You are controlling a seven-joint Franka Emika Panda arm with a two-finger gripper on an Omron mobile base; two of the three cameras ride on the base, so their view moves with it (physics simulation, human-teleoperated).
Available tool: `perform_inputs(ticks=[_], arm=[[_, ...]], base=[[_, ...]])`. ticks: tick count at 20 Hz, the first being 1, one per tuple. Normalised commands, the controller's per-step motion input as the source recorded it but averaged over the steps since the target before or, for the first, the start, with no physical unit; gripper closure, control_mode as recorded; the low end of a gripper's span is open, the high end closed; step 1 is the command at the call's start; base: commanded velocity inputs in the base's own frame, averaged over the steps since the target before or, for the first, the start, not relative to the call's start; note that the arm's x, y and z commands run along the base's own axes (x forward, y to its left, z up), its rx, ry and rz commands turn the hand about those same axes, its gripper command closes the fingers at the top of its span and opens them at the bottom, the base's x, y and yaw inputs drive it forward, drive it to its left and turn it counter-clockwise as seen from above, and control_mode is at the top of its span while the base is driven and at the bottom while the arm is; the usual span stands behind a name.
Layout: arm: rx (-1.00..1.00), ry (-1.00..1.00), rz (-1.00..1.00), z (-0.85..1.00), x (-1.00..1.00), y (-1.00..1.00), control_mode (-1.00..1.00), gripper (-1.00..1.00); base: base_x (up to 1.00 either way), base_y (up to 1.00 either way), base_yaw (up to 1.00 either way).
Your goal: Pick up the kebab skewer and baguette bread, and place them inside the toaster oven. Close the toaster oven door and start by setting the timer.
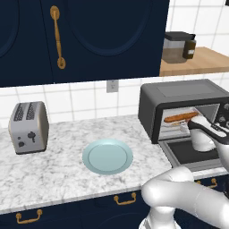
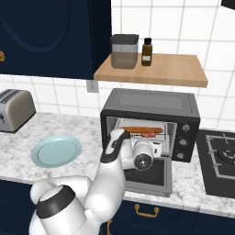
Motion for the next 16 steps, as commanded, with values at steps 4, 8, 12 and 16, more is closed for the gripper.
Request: perform_inputs(ticks=[4,8,12,16], arm=[[0.0,0.0,0.0,0.0,0.22,0.0,-1.0,-1.0],[0.0,0.0,0.0,0.0,0.22,0.0,-1.0,-1.0],[0.0,0.0,0.0,0.0,0.23,0.0,-1.0,-1.0],[0.0,0.0,0.0,0.0,0.23,0.0,-1.0,-1.0]], base=[[0.0,0.0,0.0],[0.0,0.0,0.0],[0.0,0.0,0.0],[0.0,0.0,0.0]])
